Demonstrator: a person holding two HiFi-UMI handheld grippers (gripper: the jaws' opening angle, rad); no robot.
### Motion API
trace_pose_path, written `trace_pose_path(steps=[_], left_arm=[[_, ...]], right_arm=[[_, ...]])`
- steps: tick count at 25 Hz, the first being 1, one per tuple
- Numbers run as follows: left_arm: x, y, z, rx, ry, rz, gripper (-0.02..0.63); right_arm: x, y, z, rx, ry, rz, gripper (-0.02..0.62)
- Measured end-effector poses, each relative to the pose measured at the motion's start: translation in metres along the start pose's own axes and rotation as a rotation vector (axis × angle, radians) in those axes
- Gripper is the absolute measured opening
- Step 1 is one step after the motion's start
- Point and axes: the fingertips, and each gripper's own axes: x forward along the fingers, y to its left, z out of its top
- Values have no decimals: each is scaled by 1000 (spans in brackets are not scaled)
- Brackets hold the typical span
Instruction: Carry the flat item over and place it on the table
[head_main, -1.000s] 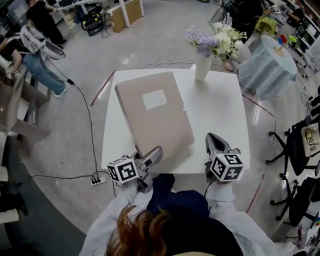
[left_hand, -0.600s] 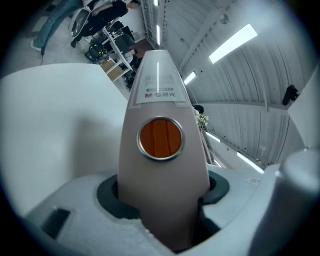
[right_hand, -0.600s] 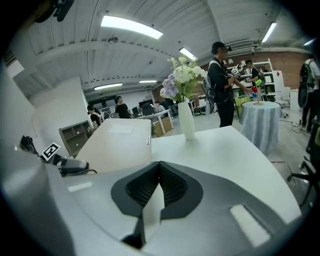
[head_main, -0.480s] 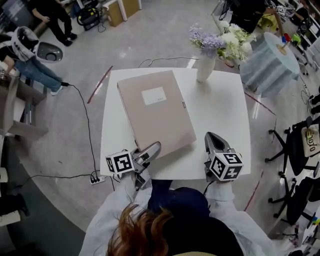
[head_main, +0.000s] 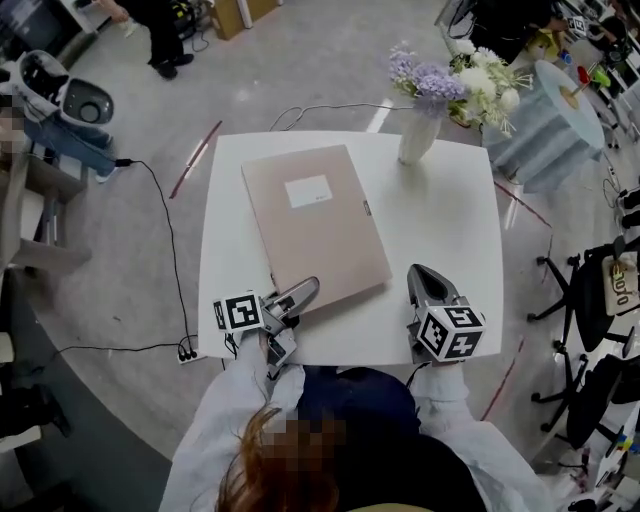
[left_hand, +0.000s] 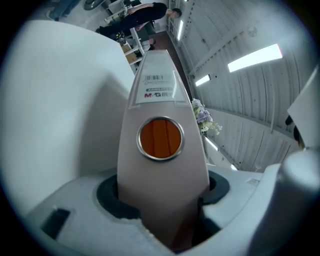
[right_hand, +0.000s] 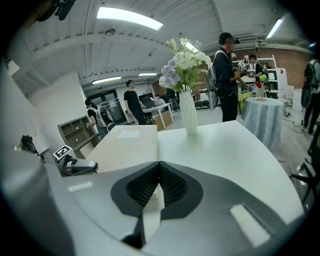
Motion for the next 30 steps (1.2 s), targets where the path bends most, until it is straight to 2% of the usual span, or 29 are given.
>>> trace_pose_path(steps=[5, 12, 17, 23, 28, 30], left_arm=[[5, 13, 1, -112, 33, -44, 287], [6, 24, 0, -105, 65, -18, 302], [0, 30, 4, 6, 42, 73, 379], [-9, 38, 14, 165, 12, 222, 432], [-14, 45, 10, 327, 43, 347, 508], [-20, 49, 9, 427, 53, 428, 542]], right_arm=[[6, -1, -5, -10, 25, -8, 8], [11, 0, -6, -12, 34, -3, 8], [10, 3, -6, -21, 30, -5, 8], [4, 5, -10, -28, 32, -15, 8], [-3, 10, -14, -35, 31, -20, 8], [-6, 14, -17, -39, 29, -21, 8]])
